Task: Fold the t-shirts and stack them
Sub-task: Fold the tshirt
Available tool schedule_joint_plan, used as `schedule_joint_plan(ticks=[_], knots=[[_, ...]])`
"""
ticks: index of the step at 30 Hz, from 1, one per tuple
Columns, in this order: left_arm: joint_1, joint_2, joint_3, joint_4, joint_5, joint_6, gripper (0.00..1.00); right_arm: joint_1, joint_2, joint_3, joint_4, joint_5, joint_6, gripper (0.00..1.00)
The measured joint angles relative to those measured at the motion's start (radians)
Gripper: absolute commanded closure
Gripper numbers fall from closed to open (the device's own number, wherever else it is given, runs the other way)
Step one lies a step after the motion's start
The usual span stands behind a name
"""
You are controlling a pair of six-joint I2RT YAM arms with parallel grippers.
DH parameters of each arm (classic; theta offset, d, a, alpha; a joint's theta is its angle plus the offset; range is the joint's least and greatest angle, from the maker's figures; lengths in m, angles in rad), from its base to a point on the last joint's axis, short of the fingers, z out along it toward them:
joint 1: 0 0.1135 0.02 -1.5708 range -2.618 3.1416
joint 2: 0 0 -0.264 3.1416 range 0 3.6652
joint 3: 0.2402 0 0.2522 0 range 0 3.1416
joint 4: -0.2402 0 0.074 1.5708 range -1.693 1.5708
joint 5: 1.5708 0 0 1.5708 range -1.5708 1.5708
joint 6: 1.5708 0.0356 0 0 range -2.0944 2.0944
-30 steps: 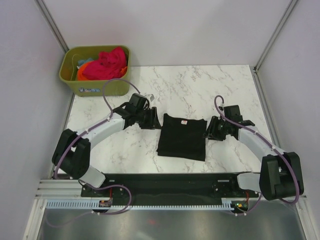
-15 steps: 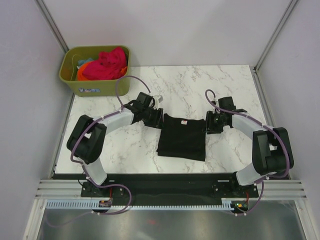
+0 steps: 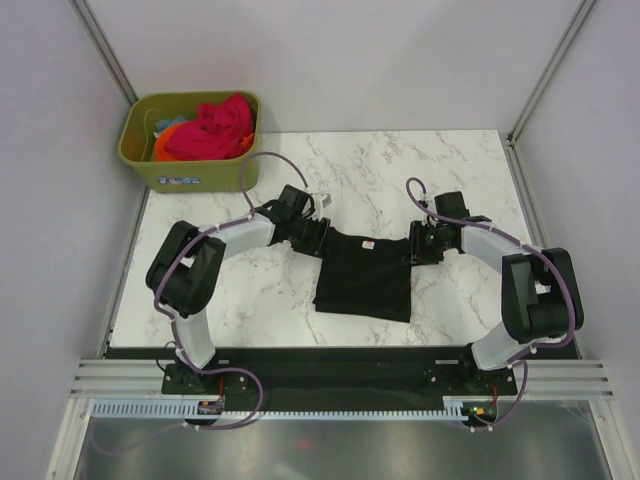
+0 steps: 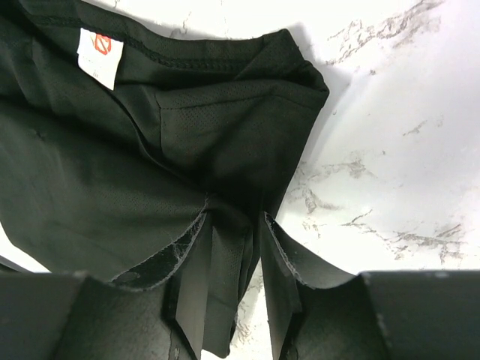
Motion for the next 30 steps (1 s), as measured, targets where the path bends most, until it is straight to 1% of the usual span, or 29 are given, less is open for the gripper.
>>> schedule_joint_plan(ticks=[9, 11, 15, 17, 18, 19, 20, 21, 22, 23, 27, 30], knots=[[0.0, 0.026, 0.025, 0.005, 0.004, 0.01, 0.49, 0.0, 0.017, 0.0, 0.015, 0.0, -0.006, 0.65], [0.0, 0.034, 0.029, 0.014, 0.008, 0.013, 0.51, 0.0, 0.017, 0.0, 0.018, -0.002, -0.007, 0.66], [0.0, 0.049, 0.03, 0.022, 0.025, 0.014, 0.61, 0.0, 0.017, 0.0, 0.021, -0.004, -0.007, 0.68], [0.0, 0.055, 0.03, 0.022, 0.027, 0.014, 0.72, 0.0, 0.017, 0.0, 0.022, -0.004, -0.007, 0.71], [0.0, 0.056, 0.03, 0.022, 0.027, 0.014, 0.78, 0.0, 0.017, 0.0, 0.022, -0.004, -0.008, 0.79], [0.0, 0.056, 0.03, 0.022, 0.027, 0.014, 0.89, 0.0, 0.017, 0.0, 0.023, -0.004, -0.009, 0.84], [0.0, 0.056, 0.031, 0.022, 0.028, 0.014, 0.94, 0.0, 0.017, 0.0, 0.024, -0.004, -0.011, 0.89], [0.0, 0.056, 0.031, 0.022, 0.028, 0.013, 0.98, 0.0, 0.017, 0.0, 0.026, -0.005, -0.011, 0.96], [0.0, 0.056, 0.031, 0.022, 0.028, 0.013, 0.98, 0.0, 0.017, 0.0, 0.027, -0.005, -0.011, 0.99], [0.0, 0.055, 0.031, 0.021, 0.028, 0.013, 0.98, 0.0, 0.016, 0.0, 0.029, -0.005, -0.01, 1.0], [-0.006, 0.034, 0.03, 0.015, 0.023, 0.009, 0.98, 0.0, -0.005, -0.001, 0.029, -0.005, -0.006, 1.0], [-0.018, -0.011, 0.026, 0.013, 0.013, -0.002, 0.98, 0.0, -0.056, -0.003, 0.03, -0.004, 0.001, 1.0]])
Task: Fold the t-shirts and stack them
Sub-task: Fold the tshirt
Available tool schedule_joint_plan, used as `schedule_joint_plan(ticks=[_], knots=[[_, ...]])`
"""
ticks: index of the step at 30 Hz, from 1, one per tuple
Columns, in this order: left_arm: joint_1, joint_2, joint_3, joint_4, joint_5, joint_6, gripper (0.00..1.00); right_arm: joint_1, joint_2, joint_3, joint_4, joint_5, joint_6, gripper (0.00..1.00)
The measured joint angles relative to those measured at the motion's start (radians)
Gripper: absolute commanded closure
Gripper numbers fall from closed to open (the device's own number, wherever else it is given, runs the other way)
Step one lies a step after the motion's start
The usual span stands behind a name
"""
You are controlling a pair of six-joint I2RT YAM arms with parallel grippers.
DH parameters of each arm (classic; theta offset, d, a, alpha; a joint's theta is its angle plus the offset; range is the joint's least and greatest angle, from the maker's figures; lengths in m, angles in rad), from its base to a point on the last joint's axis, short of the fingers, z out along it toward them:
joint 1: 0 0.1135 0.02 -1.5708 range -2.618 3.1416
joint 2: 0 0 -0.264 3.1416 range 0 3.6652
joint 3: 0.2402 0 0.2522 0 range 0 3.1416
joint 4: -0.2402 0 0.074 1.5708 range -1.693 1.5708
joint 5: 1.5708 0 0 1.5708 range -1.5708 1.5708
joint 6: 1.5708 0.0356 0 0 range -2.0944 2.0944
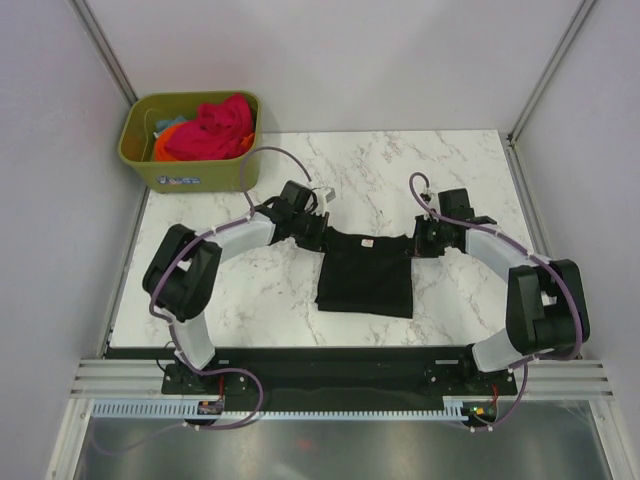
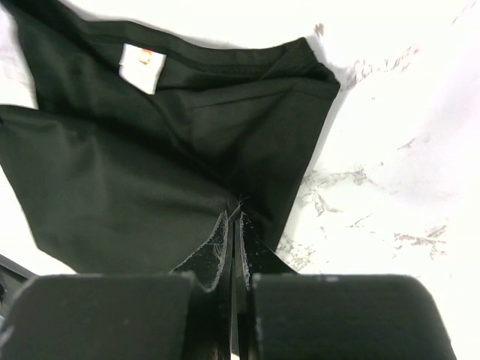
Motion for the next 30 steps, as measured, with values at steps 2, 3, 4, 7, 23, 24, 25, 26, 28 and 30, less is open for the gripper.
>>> schedule_joint_plan(ticks=[2, 3, 4, 7, 23, 24, 25, 26, 28, 30], knots=[[-0.013, -0.045, -0.002, -0.003, -0.018, -0.014, 0.98, 0.0, -0.042, 0.0, 0.002, 0.001, 0.006, 1.0], [-0.019, -0.067, -0.002, -0.001, -0.024, -0.022, 0.98, 0.0, -0.057, -0.002, 0.005, 0.002, 0.008, 1.0], [-0.025, -0.089, -0.002, -0.002, -0.037, -0.03, 0.98, 0.0, -0.076, -0.002, 0.006, 0.004, 0.012, 1.0], [-0.035, -0.131, 0.008, -0.003, -0.052, -0.05, 0.98, 0.0, -0.114, -0.002, 0.011, 0.006, 0.025, 1.0], [0.012, 0.34, 0.581, 0.006, -0.239, -0.081, 0.98, -0.057, 0.195, 0.168, 0.279, 0.095, 0.1, 0.99], [0.019, 0.396, 0.633, 0.006, -0.245, -0.084, 0.97, -0.064, 0.239, 0.182, 0.291, 0.1, 0.106, 0.99], [0.027, 0.447, 0.681, 0.0, -0.246, -0.087, 0.94, -0.07, 0.281, 0.197, 0.302, 0.106, 0.111, 0.98], [0.036, 0.492, 0.726, -0.01, -0.246, -0.091, 0.89, -0.075, 0.318, 0.212, 0.307, 0.112, 0.116, 0.98], [0.056, 0.567, 0.808, -0.023, -0.231, -0.1, 0.74, -0.084, 0.368, 0.234, 0.319, 0.117, 0.132, 0.95], [0.075, 0.61, 0.867, -0.029, -0.217, -0.111, 0.64, -0.087, 0.376, 0.246, 0.33, 0.123, 0.141, 0.91]])
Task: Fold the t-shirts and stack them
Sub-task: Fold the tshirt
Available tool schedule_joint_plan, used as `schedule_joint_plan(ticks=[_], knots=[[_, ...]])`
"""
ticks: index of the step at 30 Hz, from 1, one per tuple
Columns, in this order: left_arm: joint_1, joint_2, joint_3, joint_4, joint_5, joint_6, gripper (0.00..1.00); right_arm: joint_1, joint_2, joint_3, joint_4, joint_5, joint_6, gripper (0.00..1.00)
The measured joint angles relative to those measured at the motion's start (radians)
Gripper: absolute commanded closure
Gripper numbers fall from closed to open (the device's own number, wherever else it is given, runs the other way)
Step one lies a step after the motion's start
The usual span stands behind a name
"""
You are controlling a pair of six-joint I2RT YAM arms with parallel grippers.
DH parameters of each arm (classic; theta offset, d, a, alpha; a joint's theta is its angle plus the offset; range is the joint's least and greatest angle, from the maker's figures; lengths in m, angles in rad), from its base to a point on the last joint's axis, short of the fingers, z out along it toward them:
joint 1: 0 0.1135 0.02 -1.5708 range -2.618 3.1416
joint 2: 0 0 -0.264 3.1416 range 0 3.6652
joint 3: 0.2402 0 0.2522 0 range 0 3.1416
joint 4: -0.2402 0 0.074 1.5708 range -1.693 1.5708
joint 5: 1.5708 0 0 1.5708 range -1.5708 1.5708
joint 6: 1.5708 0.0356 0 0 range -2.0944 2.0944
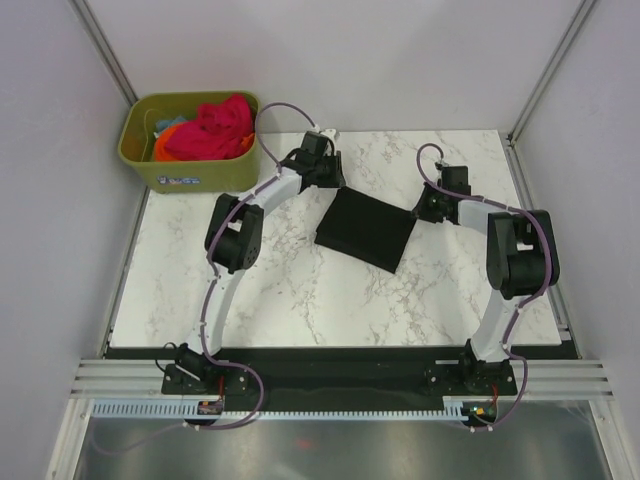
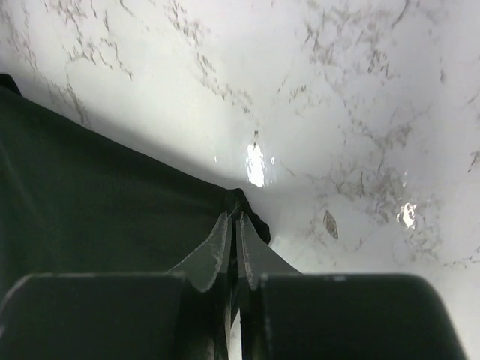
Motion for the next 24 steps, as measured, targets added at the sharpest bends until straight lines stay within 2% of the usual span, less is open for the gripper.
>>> schedule_joint_plan(ticks=[3, 5, 6, 7, 9, 12, 17, 18, 24], knots=[[0.023, 0.006, 0.037, -0.013, 0.012, -0.007, 0.54, 0.0, 0.0, 0.004, 0.018, 0.022, 0.011, 0.85], [0.035, -0.004, 0.048, -0.01, 0.017, -0.006, 0.53, 0.001, -0.001, 0.003, 0.023, 0.032, 0.018, 0.8], [0.037, -0.011, 0.047, -0.016, 0.017, -0.006, 0.53, 0.002, -0.002, 0.003, 0.024, 0.038, 0.022, 0.7], [0.038, -0.03, 0.034, -0.015, 0.016, -0.005, 0.53, 0.002, -0.007, 0.003, 0.024, 0.045, 0.03, 0.66], [0.035, -0.086, -0.02, -0.025, 0.016, -0.004, 0.53, 0.002, -0.024, 0.002, 0.016, 0.055, 0.041, 0.58], [0.026, -0.217, -0.153, -0.033, 0.028, -0.004, 0.54, 0.002, -0.079, 0.001, -0.013, 0.061, 0.051, 0.54], [-0.008, -0.433, -0.364, -0.037, 0.072, -0.005, 0.55, 0.002, -0.172, 0.001, -0.079, 0.046, 0.062, 0.53], [-0.023, -0.468, -0.402, -0.035, 0.079, -0.005, 0.56, 0.002, -0.182, 0.001, -0.087, 0.04, 0.062, 0.56], [-0.09, -0.496, -0.529, -0.032, 0.125, -0.006, 0.58, 0.002, -0.184, -0.023, -0.091, -0.032, 0.07, 0.69]])
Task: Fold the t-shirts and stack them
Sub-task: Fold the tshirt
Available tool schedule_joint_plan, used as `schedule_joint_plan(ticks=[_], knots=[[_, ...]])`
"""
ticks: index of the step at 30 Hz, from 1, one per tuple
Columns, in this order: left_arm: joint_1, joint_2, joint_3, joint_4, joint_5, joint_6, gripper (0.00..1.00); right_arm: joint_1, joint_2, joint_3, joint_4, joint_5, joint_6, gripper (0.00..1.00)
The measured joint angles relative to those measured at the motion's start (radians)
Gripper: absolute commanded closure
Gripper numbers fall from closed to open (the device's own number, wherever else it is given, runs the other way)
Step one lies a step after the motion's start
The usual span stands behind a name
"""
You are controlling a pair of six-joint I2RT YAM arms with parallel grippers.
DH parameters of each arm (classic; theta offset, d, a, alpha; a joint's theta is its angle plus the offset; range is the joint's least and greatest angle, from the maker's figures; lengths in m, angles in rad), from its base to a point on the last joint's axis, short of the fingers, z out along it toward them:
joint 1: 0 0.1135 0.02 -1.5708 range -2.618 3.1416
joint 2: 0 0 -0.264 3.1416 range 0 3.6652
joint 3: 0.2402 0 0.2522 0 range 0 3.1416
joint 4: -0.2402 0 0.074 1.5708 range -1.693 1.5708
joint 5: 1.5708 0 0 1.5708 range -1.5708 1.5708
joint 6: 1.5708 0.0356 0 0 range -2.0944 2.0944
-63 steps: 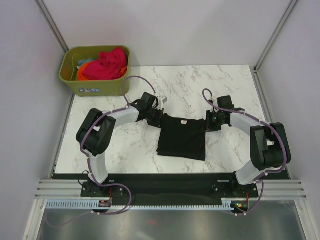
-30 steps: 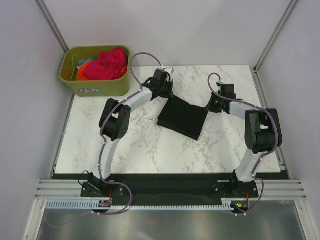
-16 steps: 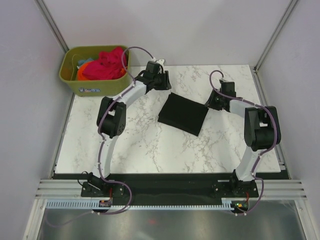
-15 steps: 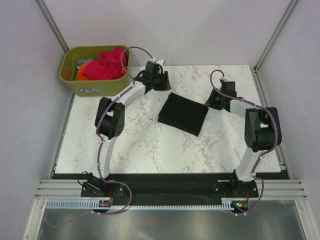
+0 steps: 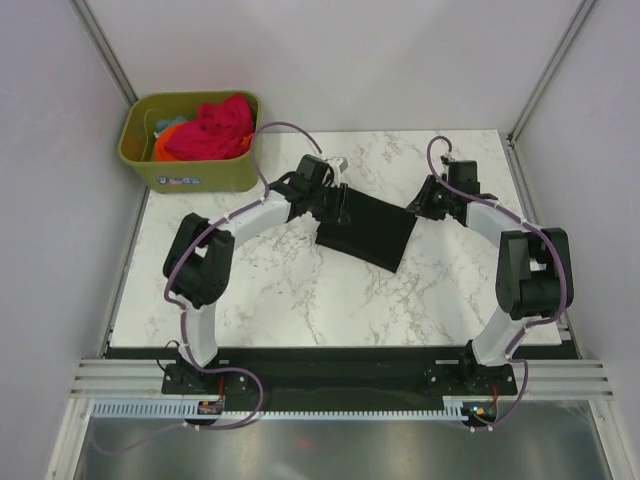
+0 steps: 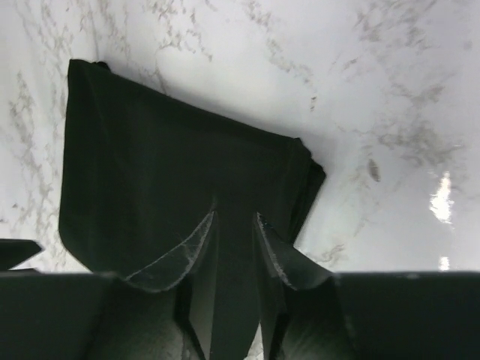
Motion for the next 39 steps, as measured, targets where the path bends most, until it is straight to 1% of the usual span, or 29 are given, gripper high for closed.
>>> schedule_joint_plan(ticks=[4, 10, 15, 20, 25, 28, 33, 39], knots=[[-0.012, 0.042, -0.032, -0.004, 0.009, -0.003, 0.58, 0.002, 0.062, -0.005, 0.039, -0.092, 0.014, 0.72], [-0.006, 0.094, -0.095, 0.011, -0.006, -0.008, 0.58, -0.006, 0.156, -0.047, 0.077, -0.126, 0.012, 0.74], [-0.006, 0.1, -0.108, 0.038, -0.012, -0.015, 0.57, -0.018, 0.156, -0.047, 0.089, -0.137, -0.002, 0.74], [-0.006, 0.08, -0.109, 0.033, -0.024, -0.019, 0.55, -0.006, 0.105, -0.045, 0.043, -0.131, -0.009, 0.74], [-0.006, 0.018, -0.109, 0.01, -0.025, -0.039, 0.55, 0.063, 0.016, -0.042, 0.013, -0.14, 0.008, 0.74], [-0.006, -0.02, -0.109, 0.009, -0.025, -0.053, 0.55, 0.132, -0.022, -0.05, 0.029, -0.163, 0.039, 0.74], [-0.006, -0.03, -0.137, 0.01, -0.029, -0.075, 0.55, 0.212, -0.032, -0.128, 0.105, -0.218, 0.104, 0.74], [-0.002, 0.003, -0.153, -0.007, -0.053, -0.09, 0.57, 0.232, -0.002, -0.23, 0.16, -0.237, 0.129, 0.75]])
